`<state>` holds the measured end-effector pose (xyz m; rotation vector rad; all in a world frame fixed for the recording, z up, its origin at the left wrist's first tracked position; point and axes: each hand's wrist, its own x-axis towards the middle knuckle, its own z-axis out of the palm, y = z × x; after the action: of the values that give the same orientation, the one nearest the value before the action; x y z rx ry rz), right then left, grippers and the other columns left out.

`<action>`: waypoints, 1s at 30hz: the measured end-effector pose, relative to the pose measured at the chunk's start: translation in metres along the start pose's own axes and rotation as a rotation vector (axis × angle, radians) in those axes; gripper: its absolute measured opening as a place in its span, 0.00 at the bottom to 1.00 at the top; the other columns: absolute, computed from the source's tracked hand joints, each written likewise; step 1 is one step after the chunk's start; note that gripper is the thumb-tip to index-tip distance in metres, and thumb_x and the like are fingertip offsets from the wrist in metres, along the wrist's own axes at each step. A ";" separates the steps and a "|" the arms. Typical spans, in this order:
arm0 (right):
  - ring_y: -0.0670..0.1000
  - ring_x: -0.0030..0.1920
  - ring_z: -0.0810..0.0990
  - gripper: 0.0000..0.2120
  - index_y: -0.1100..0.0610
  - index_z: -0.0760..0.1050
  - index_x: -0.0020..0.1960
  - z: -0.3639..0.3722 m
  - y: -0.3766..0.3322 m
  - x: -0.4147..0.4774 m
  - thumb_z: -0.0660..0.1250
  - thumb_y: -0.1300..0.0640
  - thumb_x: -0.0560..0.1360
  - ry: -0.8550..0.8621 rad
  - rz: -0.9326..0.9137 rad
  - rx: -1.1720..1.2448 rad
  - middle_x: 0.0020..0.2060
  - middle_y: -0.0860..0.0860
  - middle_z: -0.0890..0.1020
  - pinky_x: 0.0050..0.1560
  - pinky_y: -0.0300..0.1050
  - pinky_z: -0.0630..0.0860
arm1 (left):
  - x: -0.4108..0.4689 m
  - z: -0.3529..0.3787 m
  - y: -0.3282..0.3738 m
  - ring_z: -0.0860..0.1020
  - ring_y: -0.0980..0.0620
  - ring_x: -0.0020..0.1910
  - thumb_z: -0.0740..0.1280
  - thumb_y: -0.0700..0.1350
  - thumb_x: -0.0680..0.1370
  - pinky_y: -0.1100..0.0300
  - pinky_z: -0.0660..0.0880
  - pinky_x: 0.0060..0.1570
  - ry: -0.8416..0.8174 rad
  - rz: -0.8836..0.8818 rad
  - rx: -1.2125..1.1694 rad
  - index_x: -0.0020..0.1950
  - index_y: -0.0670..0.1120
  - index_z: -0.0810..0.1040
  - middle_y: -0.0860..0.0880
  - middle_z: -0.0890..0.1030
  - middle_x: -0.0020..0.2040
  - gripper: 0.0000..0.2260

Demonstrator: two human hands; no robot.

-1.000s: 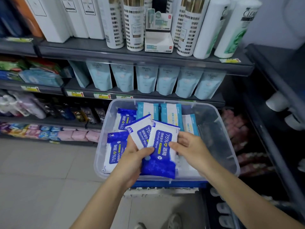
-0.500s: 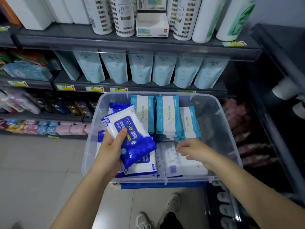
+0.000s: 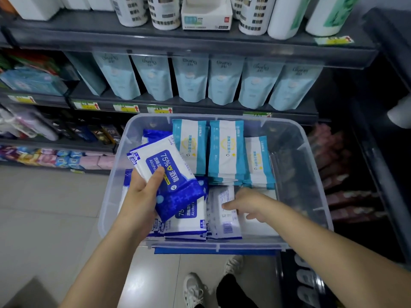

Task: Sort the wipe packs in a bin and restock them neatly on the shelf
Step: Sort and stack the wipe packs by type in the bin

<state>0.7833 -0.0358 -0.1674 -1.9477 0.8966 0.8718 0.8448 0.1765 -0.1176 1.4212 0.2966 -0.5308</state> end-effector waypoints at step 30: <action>0.49 0.45 0.74 0.12 0.56 0.84 0.45 -0.038 -0.028 -0.129 0.63 0.61 0.70 0.898 -1.310 -0.187 0.41 0.50 0.81 0.47 0.45 0.71 | -0.046 0.018 0.038 0.84 0.46 0.45 0.64 0.55 0.75 0.49 0.82 0.36 -0.344 -0.242 -0.375 0.58 0.47 0.77 0.45 0.85 0.51 0.17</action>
<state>0.7496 -0.0223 -0.0351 -2.4676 -0.1948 -0.7423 0.8234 0.1691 -0.0599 0.9166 0.2748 -0.8573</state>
